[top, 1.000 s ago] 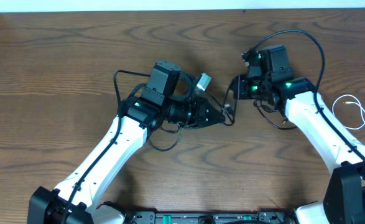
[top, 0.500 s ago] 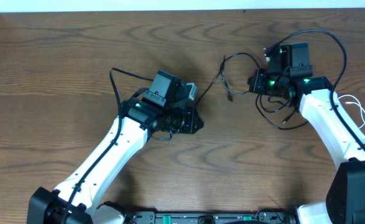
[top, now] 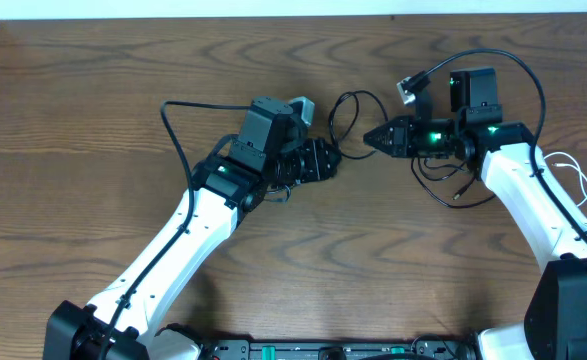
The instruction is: Untangle cables
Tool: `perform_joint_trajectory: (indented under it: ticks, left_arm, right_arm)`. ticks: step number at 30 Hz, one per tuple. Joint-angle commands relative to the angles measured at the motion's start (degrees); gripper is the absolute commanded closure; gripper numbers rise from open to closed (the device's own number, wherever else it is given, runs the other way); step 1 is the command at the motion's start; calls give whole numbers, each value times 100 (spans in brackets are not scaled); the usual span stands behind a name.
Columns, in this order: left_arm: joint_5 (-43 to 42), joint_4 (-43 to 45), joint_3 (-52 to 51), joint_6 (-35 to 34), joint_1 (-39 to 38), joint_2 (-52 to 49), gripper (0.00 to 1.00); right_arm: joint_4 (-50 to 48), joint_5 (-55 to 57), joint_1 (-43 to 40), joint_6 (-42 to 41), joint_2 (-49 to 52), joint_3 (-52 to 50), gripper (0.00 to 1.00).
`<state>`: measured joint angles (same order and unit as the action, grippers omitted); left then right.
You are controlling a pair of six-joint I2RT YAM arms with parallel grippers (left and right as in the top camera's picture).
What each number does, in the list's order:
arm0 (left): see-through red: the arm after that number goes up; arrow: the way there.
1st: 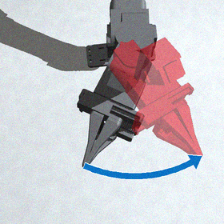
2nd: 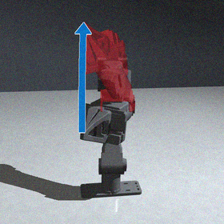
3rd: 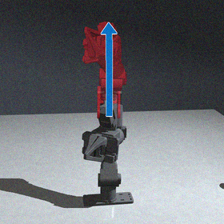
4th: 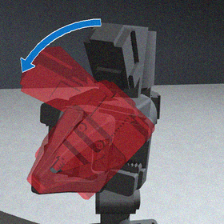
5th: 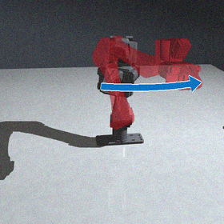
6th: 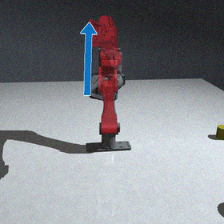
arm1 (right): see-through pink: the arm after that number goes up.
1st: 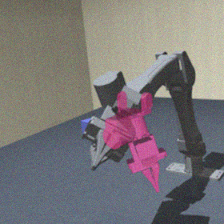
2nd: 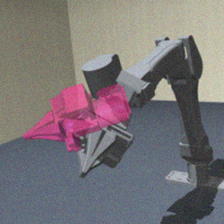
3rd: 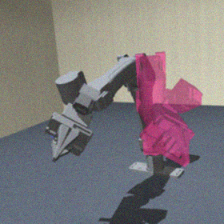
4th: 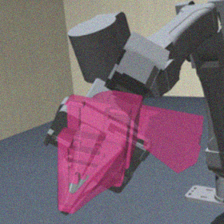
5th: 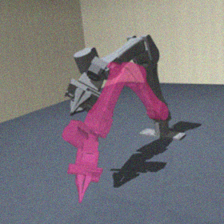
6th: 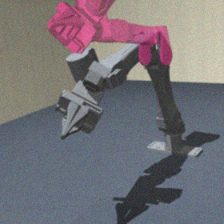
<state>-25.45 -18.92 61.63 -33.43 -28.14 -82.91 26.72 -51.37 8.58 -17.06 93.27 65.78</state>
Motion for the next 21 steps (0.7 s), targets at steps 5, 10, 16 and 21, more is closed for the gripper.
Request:
perform_joint_trajectory:
  ticks: [5, 10, 16, 21]
  left_arm:
    - [780, 345, 48, -487, 22, -181, 58]
    - [863, 407, 48, -483, 22, -282, 58]
    - [968, 400, 48, -481, 22, -282, 74]
    - [968, 240, 48, -481, 20, -282, 86]
  right_arm:
    - [9, -1032, 249, 345, -28, 7, 99]
    - [50, -1078, 463, 343, -28, 7, 99]
    - [50, -1108, 647, 343, -28, 7, 99]
    - [48, -1248, 647, 343, -28, 7, 99]
